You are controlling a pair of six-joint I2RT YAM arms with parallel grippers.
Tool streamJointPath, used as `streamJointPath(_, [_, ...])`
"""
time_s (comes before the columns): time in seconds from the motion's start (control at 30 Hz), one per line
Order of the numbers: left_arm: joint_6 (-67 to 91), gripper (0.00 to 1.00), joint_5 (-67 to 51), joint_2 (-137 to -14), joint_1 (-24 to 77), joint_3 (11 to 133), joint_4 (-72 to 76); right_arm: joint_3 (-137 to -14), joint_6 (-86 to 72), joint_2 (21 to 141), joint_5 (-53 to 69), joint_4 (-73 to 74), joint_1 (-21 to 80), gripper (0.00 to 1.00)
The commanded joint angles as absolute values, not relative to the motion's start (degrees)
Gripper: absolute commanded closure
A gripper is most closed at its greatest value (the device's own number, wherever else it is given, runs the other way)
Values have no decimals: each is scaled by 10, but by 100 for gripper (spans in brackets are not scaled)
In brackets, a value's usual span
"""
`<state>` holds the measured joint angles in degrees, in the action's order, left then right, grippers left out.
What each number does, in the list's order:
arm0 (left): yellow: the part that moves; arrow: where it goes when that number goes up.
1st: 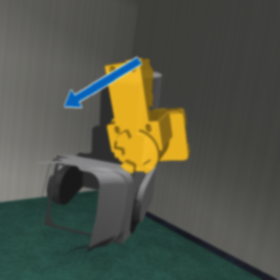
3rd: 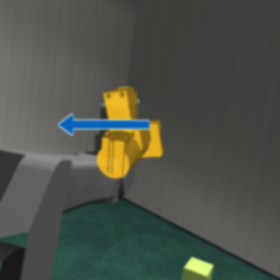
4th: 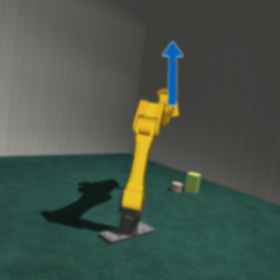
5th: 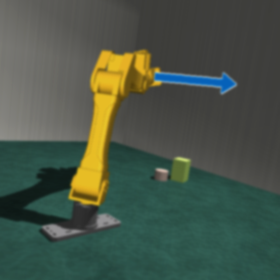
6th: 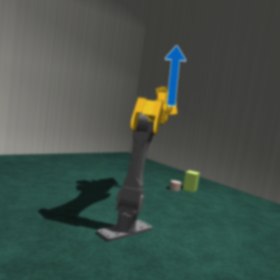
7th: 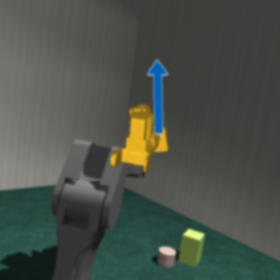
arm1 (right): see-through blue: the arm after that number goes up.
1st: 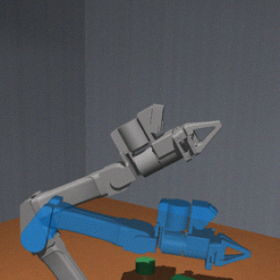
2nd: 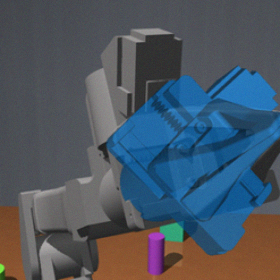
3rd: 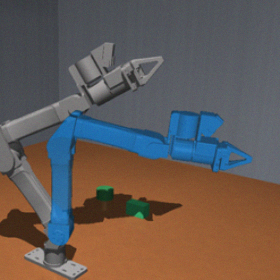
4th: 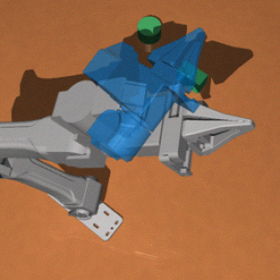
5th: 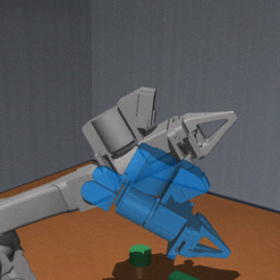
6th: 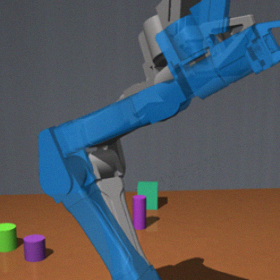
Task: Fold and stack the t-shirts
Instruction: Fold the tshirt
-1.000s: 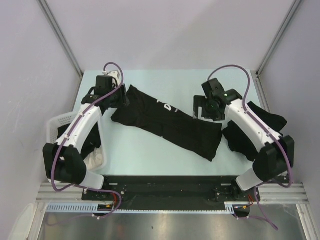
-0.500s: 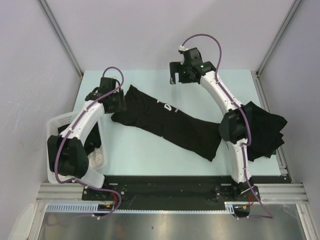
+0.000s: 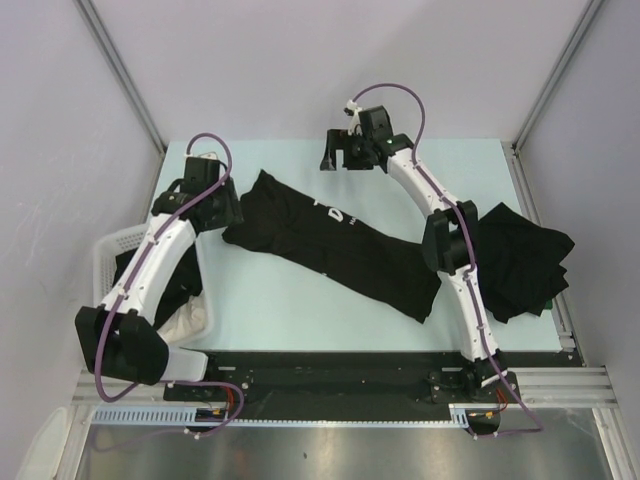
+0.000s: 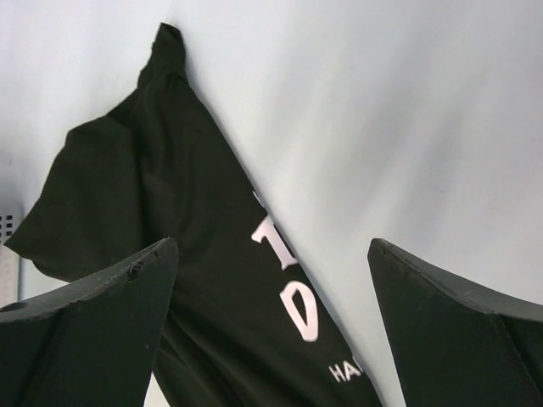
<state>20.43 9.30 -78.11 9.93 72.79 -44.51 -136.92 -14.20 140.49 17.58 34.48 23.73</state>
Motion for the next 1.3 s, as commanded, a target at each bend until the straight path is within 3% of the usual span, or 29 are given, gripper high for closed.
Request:
streamJointPath(0.0, [244, 40, 71, -766, 98, 707, -457, -1415, -154, 1429, 211, 299, 237, 0])
streamJointPath(0.23, [290, 40, 75, -797, 97, 667, -416, -1354, -131, 1377, 219, 306, 225, 0])
streamJointPath(0.73, [267, 39, 150, -984, 95, 781, -398, -1150, -115, 1223, 234, 295, 162, 0])
streamJointPath(1.27, [272, 37, 163, -1092, 87, 867, -460, -1123, -127, 1216, 257, 284, 124, 0])
